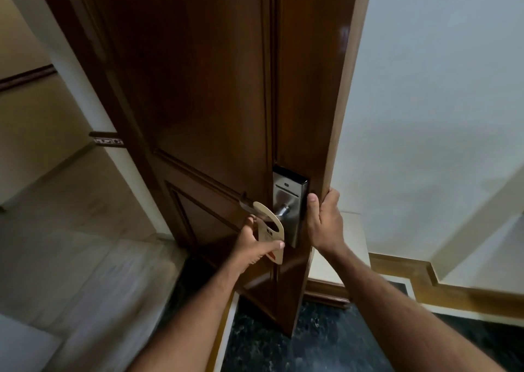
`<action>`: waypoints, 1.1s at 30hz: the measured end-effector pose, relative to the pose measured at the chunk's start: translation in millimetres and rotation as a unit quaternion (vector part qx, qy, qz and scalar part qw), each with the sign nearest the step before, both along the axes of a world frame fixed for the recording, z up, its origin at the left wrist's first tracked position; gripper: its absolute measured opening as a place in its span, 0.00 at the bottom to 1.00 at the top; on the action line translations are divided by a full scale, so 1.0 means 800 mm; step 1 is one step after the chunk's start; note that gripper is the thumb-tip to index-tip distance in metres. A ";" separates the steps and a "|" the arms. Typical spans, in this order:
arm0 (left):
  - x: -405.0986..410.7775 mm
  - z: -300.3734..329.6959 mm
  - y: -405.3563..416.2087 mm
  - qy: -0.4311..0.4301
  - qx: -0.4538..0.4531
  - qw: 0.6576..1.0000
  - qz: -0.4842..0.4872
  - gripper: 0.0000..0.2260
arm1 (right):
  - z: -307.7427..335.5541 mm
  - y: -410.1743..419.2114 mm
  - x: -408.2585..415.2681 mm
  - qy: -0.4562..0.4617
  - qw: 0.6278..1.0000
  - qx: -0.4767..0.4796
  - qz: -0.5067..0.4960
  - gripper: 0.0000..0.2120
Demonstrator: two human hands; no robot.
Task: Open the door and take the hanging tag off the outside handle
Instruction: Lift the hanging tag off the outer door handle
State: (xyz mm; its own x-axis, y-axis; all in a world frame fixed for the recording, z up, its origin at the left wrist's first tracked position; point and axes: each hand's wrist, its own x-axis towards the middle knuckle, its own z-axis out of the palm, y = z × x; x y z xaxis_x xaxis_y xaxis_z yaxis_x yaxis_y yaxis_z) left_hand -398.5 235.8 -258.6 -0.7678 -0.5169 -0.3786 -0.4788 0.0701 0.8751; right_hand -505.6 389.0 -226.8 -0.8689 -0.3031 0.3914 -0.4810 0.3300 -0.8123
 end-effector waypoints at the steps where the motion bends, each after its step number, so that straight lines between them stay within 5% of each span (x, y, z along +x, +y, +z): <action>1: -0.001 0.000 0.004 0.002 -0.012 1.000 0.004 0.48 | 0.000 0.000 -0.001 -0.004 1.000 0.003 0.001 0.14; 6: 0.013 -0.001 0.006 0.025 -0.061 0.998 -0.009 0.20 | 0.002 0.002 -0.001 -0.003 1.000 0.022 -0.009 0.18; 9: 0.025 0.010 -0.015 0.020 -0.028 0.998 -0.044 0.12 | 0.004 0.002 -0.001 0.005 1.000 0.020 -0.007 0.16; 17: 0.036 0.056 -0.094 0.024 0.081 0.992 -0.097 0.18 | 0.006 0.002 -0.004 0.003 1.000 0.025 -0.002 0.17; 27: -0.004 0.068 -0.131 -0.037 -0.007 0.997 -0.074 0.22 | -0.006 0.002 -0.004 0.005 0.999 0.031 -0.008 0.16; 33: 0.002 0.075 -0.147 0.027 -0.001 1.000 0.006 0.22 | -0.004 0.002 -0.001 0.004 0.999 0.034 -0.002 0.16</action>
